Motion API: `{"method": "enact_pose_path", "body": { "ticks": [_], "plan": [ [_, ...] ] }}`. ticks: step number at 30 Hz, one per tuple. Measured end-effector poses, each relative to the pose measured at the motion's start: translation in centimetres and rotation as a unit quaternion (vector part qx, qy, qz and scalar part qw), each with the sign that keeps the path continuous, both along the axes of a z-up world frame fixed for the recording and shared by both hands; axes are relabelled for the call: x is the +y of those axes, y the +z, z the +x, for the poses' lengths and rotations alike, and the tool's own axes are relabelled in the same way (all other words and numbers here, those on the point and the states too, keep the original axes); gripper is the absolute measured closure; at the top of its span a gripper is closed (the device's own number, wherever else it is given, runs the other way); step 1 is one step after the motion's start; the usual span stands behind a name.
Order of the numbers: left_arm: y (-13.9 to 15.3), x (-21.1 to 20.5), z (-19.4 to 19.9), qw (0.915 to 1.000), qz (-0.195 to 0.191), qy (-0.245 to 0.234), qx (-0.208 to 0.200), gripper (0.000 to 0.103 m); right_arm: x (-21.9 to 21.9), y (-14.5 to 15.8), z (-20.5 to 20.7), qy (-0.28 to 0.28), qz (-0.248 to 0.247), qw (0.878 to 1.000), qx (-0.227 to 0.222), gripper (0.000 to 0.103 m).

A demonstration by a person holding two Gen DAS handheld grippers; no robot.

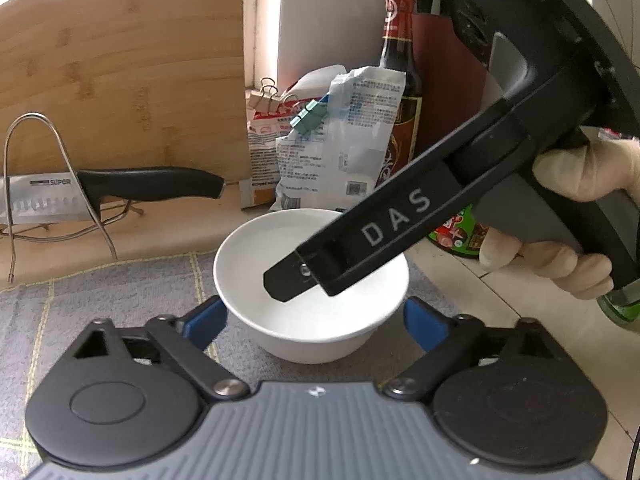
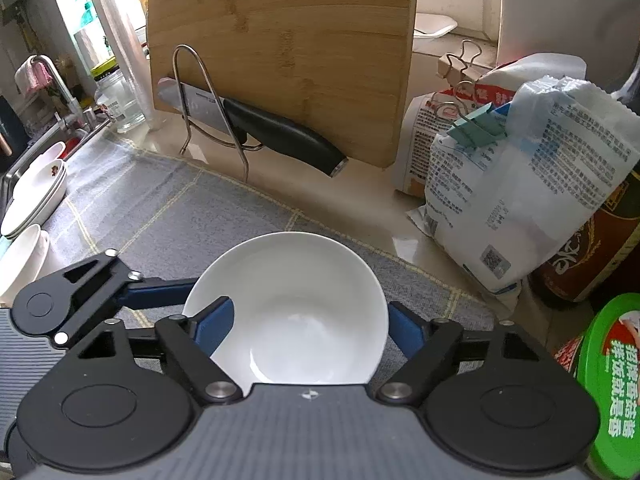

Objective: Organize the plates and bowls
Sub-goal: 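Lift the white bowl with both grippers and carry it toward the bowl stack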

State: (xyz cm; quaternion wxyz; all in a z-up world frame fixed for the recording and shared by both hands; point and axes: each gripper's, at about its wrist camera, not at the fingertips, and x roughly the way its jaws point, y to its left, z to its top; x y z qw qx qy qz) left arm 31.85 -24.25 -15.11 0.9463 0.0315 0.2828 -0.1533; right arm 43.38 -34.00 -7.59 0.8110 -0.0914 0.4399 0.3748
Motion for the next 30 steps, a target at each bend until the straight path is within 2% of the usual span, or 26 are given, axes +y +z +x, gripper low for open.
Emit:
{"method": "enact_pose_path", "body": {
  "ticks": [5,13,22,25,30],
  "plan": [
    [0.0,0.1,0.1,1.0000,0.003,-0.001,-0.001,0.011,-0.1,0.1,0.0,0.003,-0.002,1.000,0.001,0.021],
    [-0.1,0.0,0.2,0.9998,0.016,-0.005,-0.005,0.011,-0.6,0.3,1.2,0.001,0.011,0.999,0.038,0.021],
    [-0.2,-0.1,0.4,0.9995,0.029,-0.010,-0.009,0.010,0.1,0.4,0.9,0.007,-0.007,1.000,0.027,0.021],
    [-0.4,-0.4,0.4,0.9988,0.045,-0.012,-0.013,0.010,0.1,0.4,0.9,0.008,-0.010,1.000,0.026,0.021],
    [-0.4,-0.2,0.5,0.9989,0.043,-0.013,-0.010,0.010,0.4,0.4,0.9,0.010,-0.015,1.000,0.022,0.022]
  ]
}}
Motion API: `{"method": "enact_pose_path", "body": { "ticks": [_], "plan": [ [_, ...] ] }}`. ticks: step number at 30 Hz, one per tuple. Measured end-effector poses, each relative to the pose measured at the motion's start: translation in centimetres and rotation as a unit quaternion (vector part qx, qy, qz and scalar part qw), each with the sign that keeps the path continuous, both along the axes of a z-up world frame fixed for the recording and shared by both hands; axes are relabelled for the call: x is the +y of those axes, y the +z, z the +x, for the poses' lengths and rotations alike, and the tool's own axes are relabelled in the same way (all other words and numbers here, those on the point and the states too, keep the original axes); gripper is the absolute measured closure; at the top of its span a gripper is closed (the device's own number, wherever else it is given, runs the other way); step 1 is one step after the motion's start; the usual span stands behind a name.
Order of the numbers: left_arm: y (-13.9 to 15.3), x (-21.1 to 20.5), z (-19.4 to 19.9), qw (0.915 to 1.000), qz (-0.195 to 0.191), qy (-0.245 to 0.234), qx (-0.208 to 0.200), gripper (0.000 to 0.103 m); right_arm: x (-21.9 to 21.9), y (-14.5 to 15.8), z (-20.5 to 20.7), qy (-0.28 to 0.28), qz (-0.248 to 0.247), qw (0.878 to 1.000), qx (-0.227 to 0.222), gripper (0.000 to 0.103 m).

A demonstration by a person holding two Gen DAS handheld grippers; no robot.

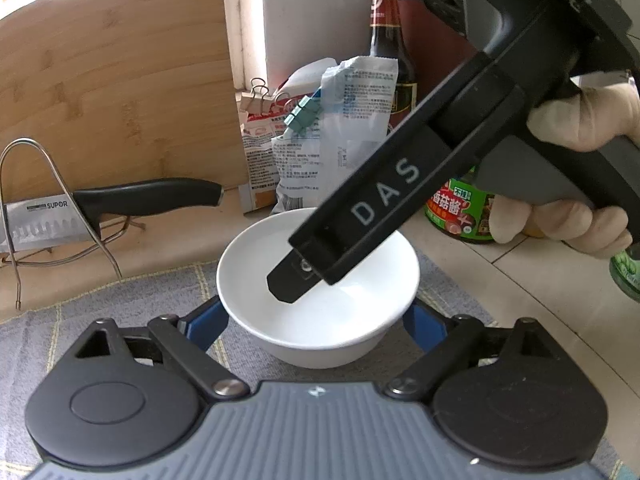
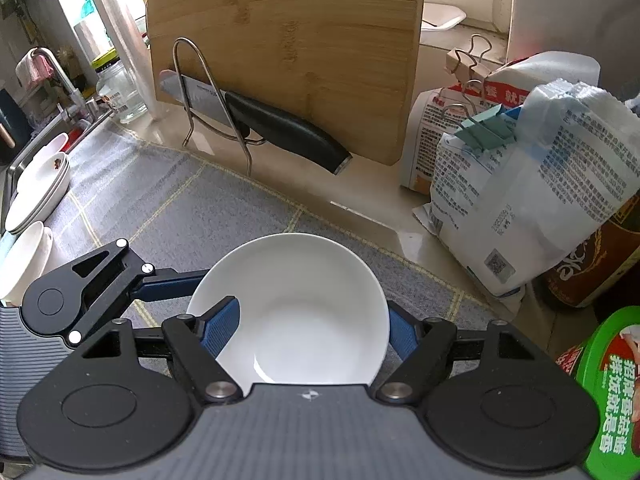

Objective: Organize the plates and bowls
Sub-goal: 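Lift the white bowl with both grippers and carry it toward the bowl stack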

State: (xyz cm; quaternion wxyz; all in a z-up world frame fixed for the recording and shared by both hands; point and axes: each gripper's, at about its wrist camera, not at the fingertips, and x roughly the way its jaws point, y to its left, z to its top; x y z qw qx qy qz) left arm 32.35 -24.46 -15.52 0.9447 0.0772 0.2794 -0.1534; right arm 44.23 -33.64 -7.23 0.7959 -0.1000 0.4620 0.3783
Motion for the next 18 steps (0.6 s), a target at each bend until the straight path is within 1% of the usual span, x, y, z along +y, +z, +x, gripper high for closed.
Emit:
{"method": "enact_pose_path", "body": {
  "ticks": [3,7,10,18],
  "plan": [
    [0.1,0.1,-0.1,1.0000,-0.004,0.000,0.005,0.010,0.0,0.1,-0.1,-0.001,0.001,1.000,0.000,0.022],
    [0.7,0.3,-0.5,1.0000,-0.007,-0.003,0.001,0.010,0.1,0.5,-0.6,0.001,-0.004,1.000,-0.007,0.022],
    [1.2,0.5,-1.0,0.9999,-0.009,-0.003,0.007,0.010,-0.1,1.0,-1.0,-0.001,0.002,1.000,-0.004,0.022],
    [2.7,2.0,-3.6,0.9999,0.000,-0.004,0.011,0.010,0.7,2.6,-3.8,0.008,0.014,1.000,-0.011,0.022]
  ]
}}
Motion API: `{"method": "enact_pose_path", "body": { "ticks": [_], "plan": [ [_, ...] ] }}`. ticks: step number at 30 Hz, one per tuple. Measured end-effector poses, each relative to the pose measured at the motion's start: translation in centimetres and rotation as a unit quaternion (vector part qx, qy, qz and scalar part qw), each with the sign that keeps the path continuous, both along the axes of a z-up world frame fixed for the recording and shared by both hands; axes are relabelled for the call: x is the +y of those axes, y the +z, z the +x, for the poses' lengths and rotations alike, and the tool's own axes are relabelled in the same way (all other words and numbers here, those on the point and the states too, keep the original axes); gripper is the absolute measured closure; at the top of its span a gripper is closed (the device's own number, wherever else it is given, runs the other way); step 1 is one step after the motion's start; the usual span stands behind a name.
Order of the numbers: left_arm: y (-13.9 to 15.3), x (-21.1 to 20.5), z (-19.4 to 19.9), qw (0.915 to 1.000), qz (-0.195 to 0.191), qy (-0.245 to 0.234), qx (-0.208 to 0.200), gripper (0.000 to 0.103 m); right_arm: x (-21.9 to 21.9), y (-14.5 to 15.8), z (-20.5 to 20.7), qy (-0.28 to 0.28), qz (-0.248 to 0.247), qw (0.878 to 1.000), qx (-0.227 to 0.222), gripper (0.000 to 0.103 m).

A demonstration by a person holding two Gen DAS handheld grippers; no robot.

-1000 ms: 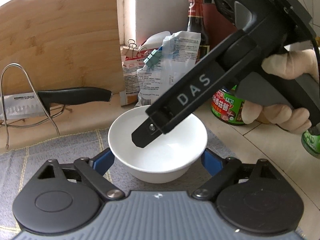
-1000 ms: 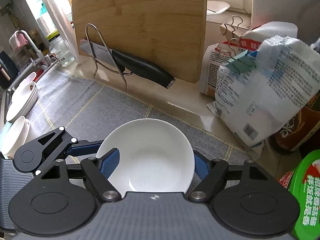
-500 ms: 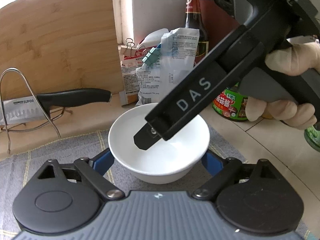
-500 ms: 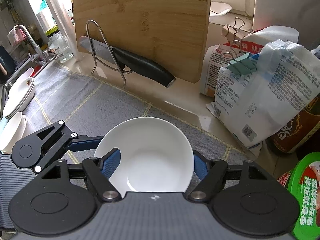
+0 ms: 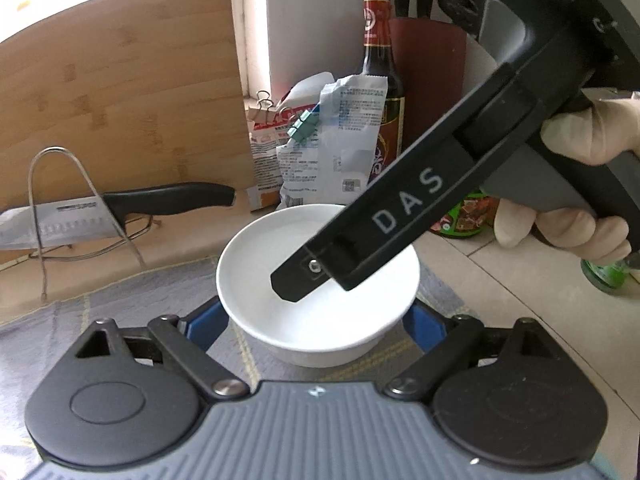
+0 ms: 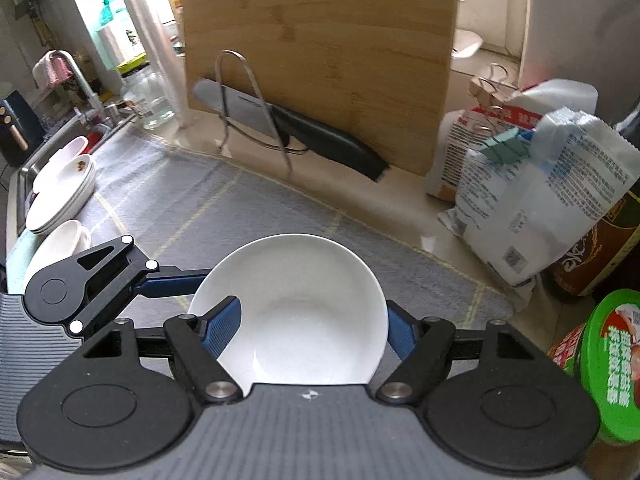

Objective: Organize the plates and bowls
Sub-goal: 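Lift the white bowl with both grippers and carry it toward the bowl stack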

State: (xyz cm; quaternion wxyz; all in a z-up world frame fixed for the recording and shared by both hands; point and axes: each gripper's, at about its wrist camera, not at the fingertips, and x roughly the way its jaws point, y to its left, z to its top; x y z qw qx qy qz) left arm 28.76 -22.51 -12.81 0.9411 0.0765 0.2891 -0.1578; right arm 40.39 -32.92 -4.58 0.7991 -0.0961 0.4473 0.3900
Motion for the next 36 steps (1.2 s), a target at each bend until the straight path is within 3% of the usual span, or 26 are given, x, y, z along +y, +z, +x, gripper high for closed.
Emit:
{"method": "enact_pose_path", "body": {
  "ticks": [9,22,36],
  "plan": [
    [1.8,2.4,-3.5,0.9999,-0.003,0.010,0.003,0.010,2.0,1.8,-3.7,0.019,0.010,1.000,-0.009,0.022],
    [3.8,8.3,-8.9,0.9984,-0.017,0.053,-0.002,0.010,8.1,4.6,-9.4,0.069,0.018,0.997,-0.032,0.022],
    [5.3,13.9,-12.8,0.9937,-0.016,0.110,-0.016,0.010,15.1,5.9,-12.3,0.126,0.024,0.991,-0.043,0.022]
  ]
}}
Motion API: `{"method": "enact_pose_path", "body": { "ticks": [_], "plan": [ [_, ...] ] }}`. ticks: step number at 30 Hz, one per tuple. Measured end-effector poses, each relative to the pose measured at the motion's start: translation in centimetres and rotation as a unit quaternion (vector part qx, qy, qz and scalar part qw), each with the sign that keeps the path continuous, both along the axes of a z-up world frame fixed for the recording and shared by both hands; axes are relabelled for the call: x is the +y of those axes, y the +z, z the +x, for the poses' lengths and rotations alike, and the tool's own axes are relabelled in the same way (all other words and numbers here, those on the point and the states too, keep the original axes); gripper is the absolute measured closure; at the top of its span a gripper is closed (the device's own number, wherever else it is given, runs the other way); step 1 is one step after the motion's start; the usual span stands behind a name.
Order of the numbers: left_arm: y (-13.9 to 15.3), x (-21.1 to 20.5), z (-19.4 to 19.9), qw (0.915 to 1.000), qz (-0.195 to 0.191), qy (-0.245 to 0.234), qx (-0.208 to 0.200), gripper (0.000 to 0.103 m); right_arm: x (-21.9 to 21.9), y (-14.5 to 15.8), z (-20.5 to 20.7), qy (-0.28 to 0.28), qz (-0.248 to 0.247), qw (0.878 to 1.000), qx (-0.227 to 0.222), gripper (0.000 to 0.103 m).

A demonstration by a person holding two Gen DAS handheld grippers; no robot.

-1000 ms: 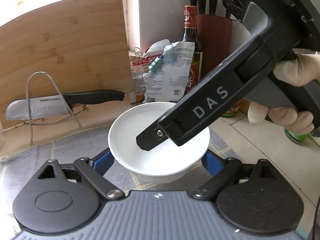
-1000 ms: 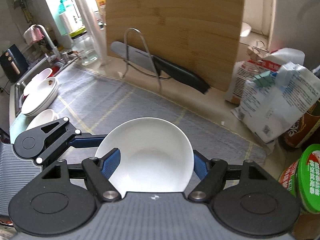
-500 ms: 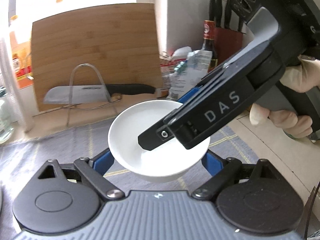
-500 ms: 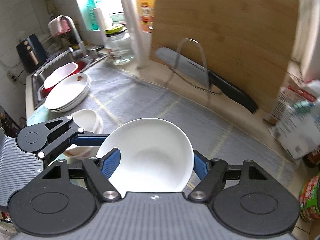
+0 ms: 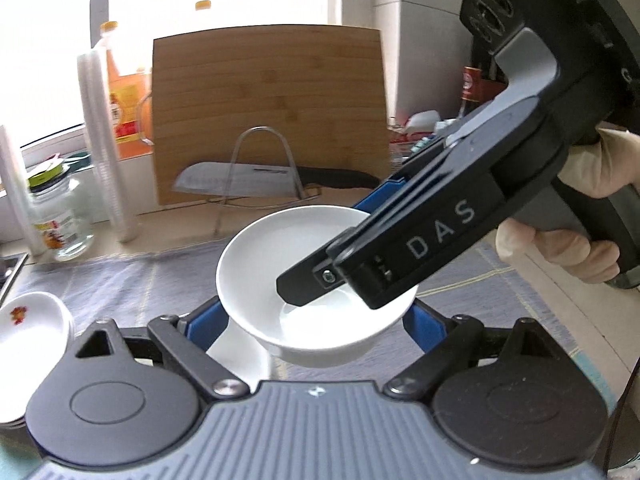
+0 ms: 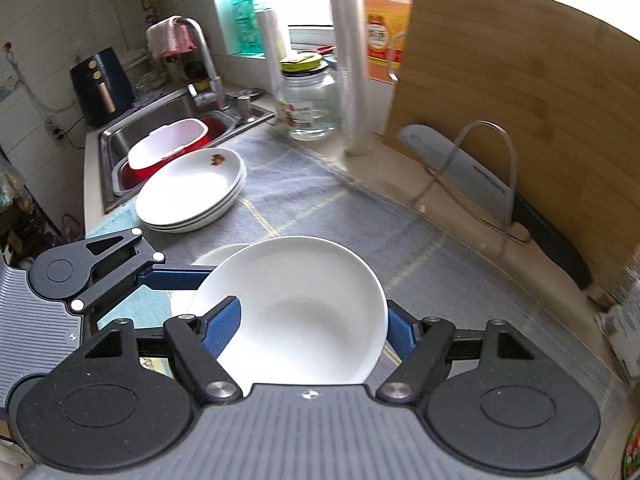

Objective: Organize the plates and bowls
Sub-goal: 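Lift the white bowl with both grippers and carry it toward the bowl stack, then lower the white bowl into the nested bowls and open both grippers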

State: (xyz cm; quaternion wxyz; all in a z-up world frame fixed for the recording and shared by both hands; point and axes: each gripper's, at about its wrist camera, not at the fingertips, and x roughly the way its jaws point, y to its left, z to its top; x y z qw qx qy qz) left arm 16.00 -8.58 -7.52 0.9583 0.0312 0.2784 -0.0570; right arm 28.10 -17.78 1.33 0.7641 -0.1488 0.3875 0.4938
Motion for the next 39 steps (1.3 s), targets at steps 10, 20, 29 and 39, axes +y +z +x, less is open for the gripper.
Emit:
{"method": "enact_pose_path", "body": {
  "ticks": [10,20,29,39],
  "plan": [
    [0.0,3.5,-1.5,0.9992,-0.006,0.039,-0.003,0.010,4.6,0.0,-1.1,0.037,-0.003,0.999,0.001,0.022],
    [-1.0,6.3,-1.5,0.9974,-0.013,0.070,0.007,0.010,8.7,-1.6,-1.5,0.061,-0.025,0.998,-0.007,0.022],
    [-2.1,7.0,-1.3,0.9970,-0.022,0.072,0.020,0.010,9.8,-3.0,-1.4,0.063,-0.042,0.997,0.006,0.022],
    [-2.9,7.2,-0.9,0.9974,-0.022,0.064,0.025,0.010,9.9,-3.8,-1.6,0.060,-0.049,0.997,-0.001,0.022]
  ]
}}
